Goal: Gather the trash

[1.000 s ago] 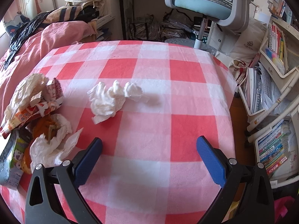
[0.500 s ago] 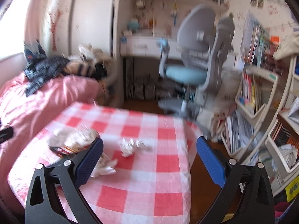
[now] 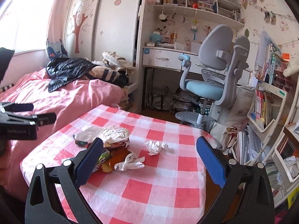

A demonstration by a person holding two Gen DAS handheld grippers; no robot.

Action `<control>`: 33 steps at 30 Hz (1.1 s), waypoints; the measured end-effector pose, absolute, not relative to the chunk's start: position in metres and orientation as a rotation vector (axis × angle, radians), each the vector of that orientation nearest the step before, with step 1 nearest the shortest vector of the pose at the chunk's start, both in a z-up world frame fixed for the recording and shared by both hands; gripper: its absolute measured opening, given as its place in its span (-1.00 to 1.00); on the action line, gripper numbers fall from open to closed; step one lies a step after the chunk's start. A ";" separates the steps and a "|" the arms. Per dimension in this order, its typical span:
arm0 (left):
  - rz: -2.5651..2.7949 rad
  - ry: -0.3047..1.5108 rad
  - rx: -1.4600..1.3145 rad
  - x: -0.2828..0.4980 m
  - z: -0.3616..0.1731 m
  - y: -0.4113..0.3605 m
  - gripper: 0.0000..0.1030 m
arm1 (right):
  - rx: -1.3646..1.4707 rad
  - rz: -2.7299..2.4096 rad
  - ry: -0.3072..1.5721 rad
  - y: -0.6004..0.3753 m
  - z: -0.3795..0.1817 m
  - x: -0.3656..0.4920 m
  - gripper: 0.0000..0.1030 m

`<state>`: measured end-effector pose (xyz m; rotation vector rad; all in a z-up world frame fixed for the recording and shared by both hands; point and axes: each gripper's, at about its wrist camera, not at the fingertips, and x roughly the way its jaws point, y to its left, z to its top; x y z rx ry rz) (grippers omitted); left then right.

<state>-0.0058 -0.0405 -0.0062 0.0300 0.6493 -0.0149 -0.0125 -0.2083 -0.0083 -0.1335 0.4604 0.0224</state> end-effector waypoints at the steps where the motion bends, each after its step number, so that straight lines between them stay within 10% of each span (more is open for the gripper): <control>1: -0.017 0.645 0.026 -0.006 -0.005 -0.040 0.88 | -0.143 0.022 0.457 -0.207 -0.009 -0.013 0.86; 33: 0.001 0.641 0.002 -0.005 -0.005 -0.038 0.88 | -0.143 0.043 0.460 -0.204 -0.008 -0.013 0.86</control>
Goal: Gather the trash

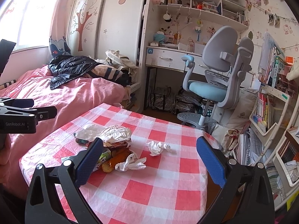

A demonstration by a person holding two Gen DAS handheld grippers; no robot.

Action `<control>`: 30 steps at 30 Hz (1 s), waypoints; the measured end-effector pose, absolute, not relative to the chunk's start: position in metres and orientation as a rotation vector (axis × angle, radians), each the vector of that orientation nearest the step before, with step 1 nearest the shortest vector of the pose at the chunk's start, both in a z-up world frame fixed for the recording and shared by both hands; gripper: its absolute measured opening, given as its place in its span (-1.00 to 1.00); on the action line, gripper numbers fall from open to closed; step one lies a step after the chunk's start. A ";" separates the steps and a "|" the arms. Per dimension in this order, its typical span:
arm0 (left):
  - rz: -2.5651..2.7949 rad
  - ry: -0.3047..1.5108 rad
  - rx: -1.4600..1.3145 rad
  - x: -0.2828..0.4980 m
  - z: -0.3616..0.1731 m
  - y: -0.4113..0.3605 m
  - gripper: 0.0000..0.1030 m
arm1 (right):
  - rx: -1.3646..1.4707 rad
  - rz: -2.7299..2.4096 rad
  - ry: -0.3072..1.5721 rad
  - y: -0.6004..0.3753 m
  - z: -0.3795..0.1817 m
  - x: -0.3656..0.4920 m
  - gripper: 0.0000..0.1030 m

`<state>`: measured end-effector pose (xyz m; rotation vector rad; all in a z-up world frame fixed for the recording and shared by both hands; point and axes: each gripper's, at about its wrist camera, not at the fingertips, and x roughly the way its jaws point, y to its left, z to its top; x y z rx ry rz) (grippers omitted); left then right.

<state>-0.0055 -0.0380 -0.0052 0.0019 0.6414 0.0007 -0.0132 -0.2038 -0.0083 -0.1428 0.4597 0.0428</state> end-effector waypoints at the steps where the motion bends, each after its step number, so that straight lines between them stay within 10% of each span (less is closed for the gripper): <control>1: 0.001 0.642 0.003 -0.005 -0.006 -0.038 0.88 | -0.143 0.042 0.460 -0.204 -0.008 -0.013 0.86; 30: -0.018 0.627 -0.100 -0.008 -0.014 -0.022 0.88 | -0.158 0.054 0.478 -0.199 -0.014 -0.013 0.86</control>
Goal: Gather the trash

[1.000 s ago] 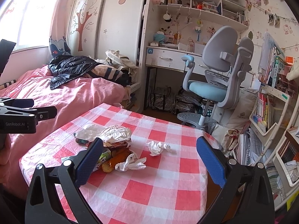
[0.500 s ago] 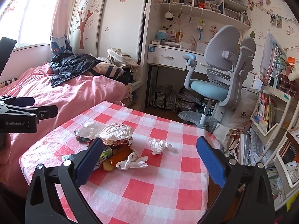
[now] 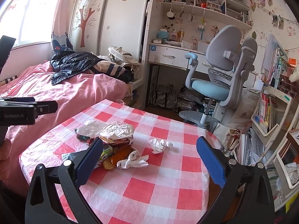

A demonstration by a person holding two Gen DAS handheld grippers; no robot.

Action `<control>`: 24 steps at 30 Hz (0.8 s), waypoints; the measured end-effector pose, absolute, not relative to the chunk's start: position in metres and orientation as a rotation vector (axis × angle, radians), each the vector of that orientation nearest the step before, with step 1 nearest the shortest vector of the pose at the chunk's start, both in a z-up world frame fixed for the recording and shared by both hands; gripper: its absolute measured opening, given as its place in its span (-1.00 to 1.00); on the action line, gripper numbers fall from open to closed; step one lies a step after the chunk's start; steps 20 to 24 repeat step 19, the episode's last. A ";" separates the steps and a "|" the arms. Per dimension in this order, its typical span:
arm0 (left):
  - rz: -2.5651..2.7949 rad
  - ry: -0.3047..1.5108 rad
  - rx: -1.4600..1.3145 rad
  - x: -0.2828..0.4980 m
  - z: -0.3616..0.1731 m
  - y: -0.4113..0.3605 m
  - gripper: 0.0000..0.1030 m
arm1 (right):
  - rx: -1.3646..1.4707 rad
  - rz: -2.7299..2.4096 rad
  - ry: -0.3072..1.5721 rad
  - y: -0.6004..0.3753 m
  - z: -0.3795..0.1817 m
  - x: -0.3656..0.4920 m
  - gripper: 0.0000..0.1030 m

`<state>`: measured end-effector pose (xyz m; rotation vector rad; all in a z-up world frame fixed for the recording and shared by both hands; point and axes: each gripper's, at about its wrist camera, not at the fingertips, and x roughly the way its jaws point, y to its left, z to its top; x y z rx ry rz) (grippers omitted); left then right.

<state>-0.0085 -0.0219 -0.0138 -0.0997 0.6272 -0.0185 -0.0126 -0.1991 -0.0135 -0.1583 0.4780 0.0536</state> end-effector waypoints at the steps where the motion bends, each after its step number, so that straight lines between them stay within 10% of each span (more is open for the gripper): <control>1: -0.023 0.621 -0.107 -0.010 -0.014 -0.020 0.88 | -0.159 0.053 0.478 -0.199 -0.014 -0.012 0.86; 24: 0.001 0.684 0.015 -0.004 -0.015 -0.036 0.86 | -0.176 0.044 0.502 -0.203 -0.017 -0.010 0.86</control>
